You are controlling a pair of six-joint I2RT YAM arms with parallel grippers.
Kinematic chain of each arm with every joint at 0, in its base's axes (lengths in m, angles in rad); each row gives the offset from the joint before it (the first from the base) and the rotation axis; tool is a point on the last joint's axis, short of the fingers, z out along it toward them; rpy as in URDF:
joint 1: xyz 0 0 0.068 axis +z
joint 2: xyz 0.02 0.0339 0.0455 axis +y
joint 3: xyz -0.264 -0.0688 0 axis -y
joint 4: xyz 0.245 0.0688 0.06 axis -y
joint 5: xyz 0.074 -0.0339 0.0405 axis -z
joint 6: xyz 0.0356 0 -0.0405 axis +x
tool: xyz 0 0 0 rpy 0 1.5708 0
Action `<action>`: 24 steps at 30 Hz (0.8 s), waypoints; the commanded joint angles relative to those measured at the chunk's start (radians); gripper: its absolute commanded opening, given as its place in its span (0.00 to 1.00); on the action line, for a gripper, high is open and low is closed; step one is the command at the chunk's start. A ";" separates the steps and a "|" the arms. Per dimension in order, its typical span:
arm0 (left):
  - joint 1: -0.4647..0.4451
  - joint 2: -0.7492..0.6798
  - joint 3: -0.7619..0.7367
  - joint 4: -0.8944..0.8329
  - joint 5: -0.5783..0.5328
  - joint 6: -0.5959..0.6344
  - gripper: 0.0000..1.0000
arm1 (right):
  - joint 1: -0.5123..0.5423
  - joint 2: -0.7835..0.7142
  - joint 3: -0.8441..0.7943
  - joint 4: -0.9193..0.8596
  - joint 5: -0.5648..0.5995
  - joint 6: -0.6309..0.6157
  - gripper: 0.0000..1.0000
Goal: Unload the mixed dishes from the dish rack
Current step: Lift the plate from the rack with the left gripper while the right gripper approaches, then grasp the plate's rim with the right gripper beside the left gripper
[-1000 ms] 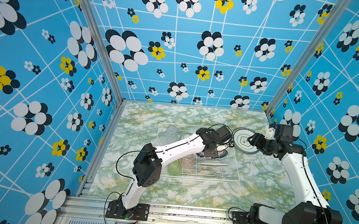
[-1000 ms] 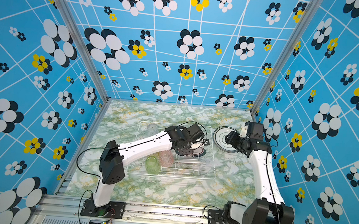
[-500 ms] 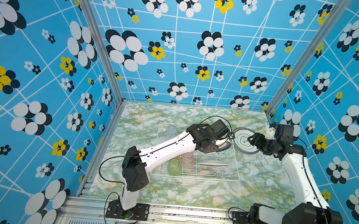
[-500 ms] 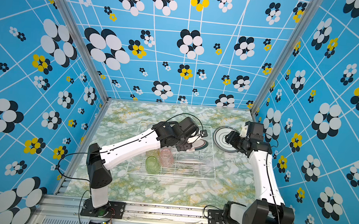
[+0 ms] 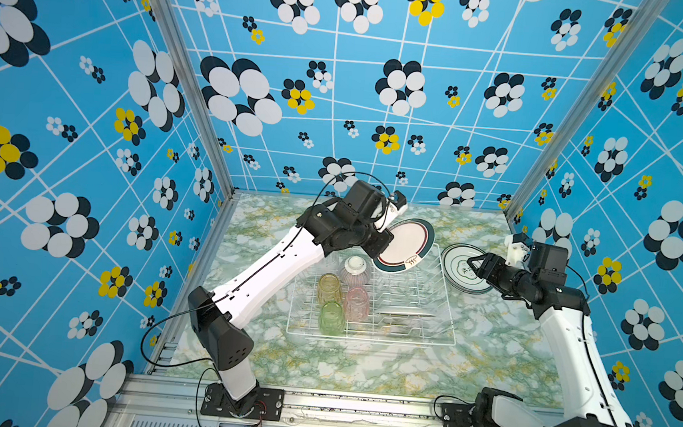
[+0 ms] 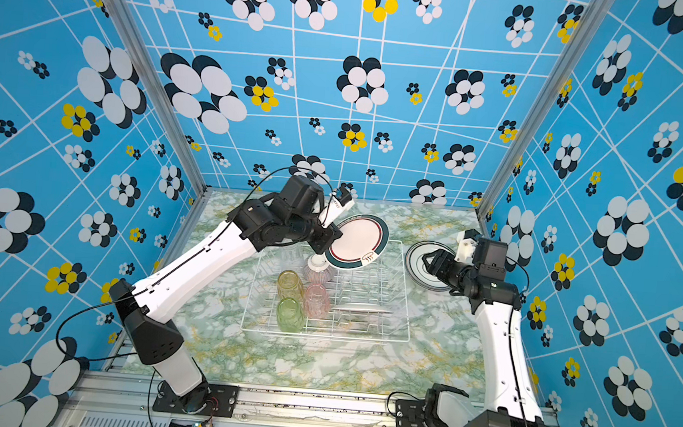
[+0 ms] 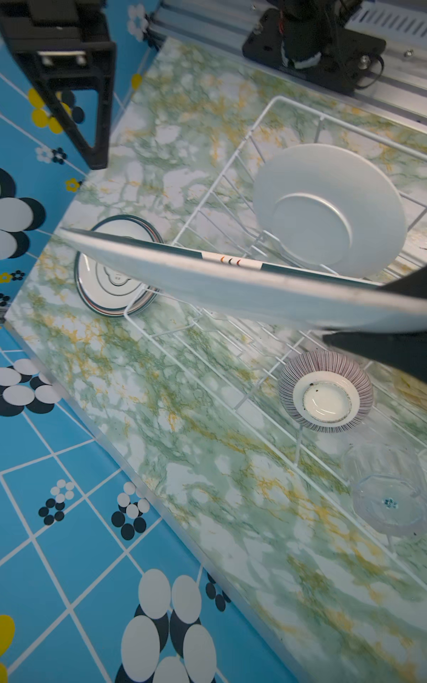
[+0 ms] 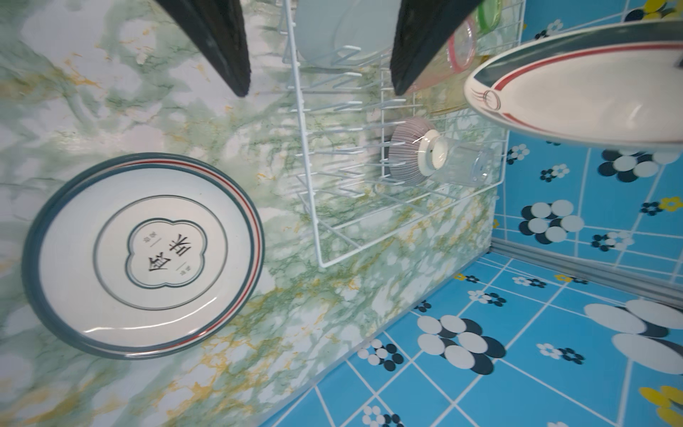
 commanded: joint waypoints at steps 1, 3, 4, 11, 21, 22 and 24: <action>0.077 -0.045 -0.070 0.164 0.296 -0.224 0.04 | 0.012 -0.037 -0.035 0.123 -0.243 0.067 0.61; 0.113 -0.051 -0.114 0.245 0.384 -0.305 0.04 | 0.020 -0.047 -0.056 0.215 -0.342 0.138 0.60; 0.127 -0.051 -0.138 0.286 0.418 -0.343 0.04 | 0.028 -0.054 -0.073 0.275 -0.381 0.190 0.60; 0.149 -0.032 -0.219 0.472 0.525 -0.492 0.04 | 0.085 -0.060 -0.133 0.545 -0.449 0.397 0.59; 0.143 0.057 -0.214 0.607 0.619 -0.612 0.04 | 0.116 -0.015 -0.188 0.787 -0.441 0.557 0.52; 0.142 0.062 -0.214 0.619 0.626 -0.620 0.03 | 0.117 -0.012 -0.188 0.794 -0.435 0.562 0.50; 0.137 0.077 -0.217 0.648 0.639 -0.641 0.03 | 0.121 -0.003 -0.192 0.820 -0.431 0.576 0.46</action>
